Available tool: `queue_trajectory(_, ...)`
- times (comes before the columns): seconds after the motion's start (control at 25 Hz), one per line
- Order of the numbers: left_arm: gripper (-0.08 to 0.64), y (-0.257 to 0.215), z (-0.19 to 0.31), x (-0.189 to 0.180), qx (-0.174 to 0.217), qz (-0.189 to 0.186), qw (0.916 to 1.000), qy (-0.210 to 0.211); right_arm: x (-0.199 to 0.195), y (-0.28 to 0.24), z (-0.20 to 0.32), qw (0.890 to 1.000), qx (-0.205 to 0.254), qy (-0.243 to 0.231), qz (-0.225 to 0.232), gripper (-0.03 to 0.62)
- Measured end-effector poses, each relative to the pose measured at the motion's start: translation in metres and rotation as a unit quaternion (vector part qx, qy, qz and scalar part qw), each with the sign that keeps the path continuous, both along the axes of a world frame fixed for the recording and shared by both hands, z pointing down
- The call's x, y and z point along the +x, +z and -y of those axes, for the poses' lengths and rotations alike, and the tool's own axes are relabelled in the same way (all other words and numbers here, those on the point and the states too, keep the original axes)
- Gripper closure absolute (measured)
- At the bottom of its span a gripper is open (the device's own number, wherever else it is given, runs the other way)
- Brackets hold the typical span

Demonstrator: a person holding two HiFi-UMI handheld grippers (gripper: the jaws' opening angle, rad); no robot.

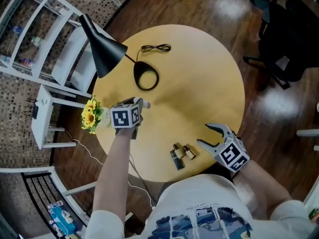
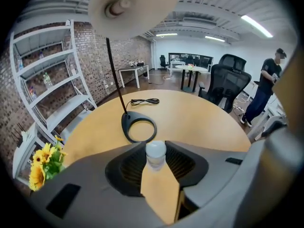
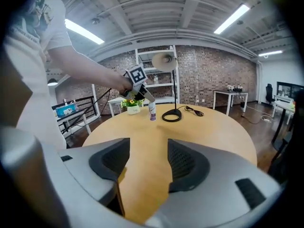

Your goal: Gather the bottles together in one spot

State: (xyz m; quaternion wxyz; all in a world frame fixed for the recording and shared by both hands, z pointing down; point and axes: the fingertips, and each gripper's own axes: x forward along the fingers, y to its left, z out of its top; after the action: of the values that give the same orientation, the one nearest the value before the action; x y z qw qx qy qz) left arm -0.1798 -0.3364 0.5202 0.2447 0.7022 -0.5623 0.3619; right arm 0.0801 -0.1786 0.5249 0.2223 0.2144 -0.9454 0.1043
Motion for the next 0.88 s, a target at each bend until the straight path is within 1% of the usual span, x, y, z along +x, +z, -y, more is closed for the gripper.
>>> queue_trajectory(0.12,0.430,0.024,0.025,-0.006,0.004,0.008,0.9998,0.016,0.023,0.006,-0.002,1.000,-0.014,0.022,-0.012,0.319)
queue_trajectory(0.28,0.430,0.039,0.050,-0.015,0.010,-0.007,0.9998,0.018,0.043,0.017,-0.001,0.998,-0.039,0.048,-0.021,0.319)
queue_trajectory(0.36,0.430,0.039,0.058,-0.018,0.013,-0.011,0.9997,0.020,0.047,0.021,0.000,0.998,-0.041,0.052,-0.024,0.319)
queue_trajectory(0.48,0.430,0.041,0.062,-0.016,0.004,-0.013,0.9993,0.036,0.050,0.027,0.001,0.997,-0.049,0.055,-0.025,0.319)
queue_trajectory(0.6,0.426,0.044,0.065,-0.015,-0.002,-0.002,0.9989,0.046,0.050,0.030,0.002,0.997,-0.052,0.055,-0.024,0.319)
queue_trajectory(0.72,0.420,0.043,0.069,-0.016,0.004,0.003,0.9990,0.044,0.048,0.028,0.005,0.997,-0.052,0.054,-0.022,0.319)
queue_trajectory(0.8,0.379,0.041,0.070,-0.017,0.009,0.005,0.9990,0.043,0.049,0.027,0.005,0.997,-0.051,0.053,-0.021,0.319)
queue_trajectory(0.88,0.356,0.035,0.070,-0.017,0.021,0.007,0.9989,0.041,0.051,0.027,0.005,0.997,-0.051,0.053,-0.021,0.319)
